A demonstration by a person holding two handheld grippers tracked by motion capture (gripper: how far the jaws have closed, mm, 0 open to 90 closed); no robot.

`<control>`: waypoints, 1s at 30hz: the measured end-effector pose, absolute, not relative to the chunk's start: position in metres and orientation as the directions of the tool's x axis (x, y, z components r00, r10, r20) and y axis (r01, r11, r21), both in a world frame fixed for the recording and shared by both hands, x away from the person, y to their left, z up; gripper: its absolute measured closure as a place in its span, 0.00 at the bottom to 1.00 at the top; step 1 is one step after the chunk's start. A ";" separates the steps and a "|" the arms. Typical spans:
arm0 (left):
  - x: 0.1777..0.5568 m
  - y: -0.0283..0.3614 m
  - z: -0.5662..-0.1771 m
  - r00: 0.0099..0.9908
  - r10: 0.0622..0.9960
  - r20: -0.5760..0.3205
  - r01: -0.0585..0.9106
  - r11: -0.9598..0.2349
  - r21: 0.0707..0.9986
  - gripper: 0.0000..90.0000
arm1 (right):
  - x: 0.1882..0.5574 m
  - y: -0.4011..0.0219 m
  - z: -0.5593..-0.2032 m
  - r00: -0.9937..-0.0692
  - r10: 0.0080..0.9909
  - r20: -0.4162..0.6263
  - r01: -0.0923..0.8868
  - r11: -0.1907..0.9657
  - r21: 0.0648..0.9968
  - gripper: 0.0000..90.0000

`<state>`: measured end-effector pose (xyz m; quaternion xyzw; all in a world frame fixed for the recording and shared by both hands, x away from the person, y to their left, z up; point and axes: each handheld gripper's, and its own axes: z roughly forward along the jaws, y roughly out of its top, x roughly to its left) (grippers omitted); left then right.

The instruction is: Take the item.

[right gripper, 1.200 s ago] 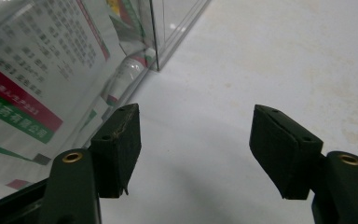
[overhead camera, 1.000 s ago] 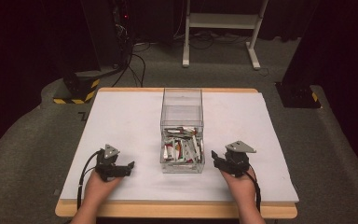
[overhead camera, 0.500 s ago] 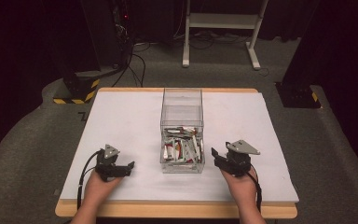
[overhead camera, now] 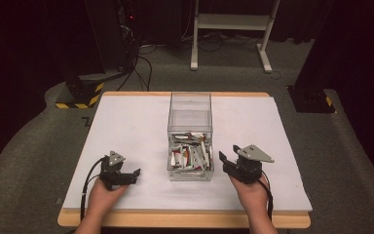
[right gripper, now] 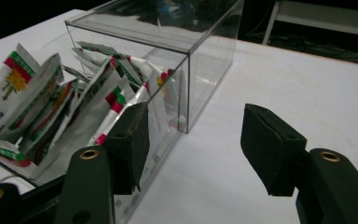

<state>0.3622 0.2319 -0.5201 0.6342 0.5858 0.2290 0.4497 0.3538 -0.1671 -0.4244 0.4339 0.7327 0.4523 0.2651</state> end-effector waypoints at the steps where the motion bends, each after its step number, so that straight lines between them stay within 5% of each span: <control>1: 0.362 0.232 -0.520 0.208 0.949 -0.238 0.536 0.093 0.839 0.09 | 0.353 -0.166 -0.423 -0.485 0.874 0.004 0.393 0.213 0.895 0.48; 30: 0.362 0.231 -0.520 0.202 0.950 -0.239 0.535 0.098 0.839 0.09 | 0.342 -0.130 -0.408 -0.604 0.796 0.035 0.330 0.211 0.920 0.59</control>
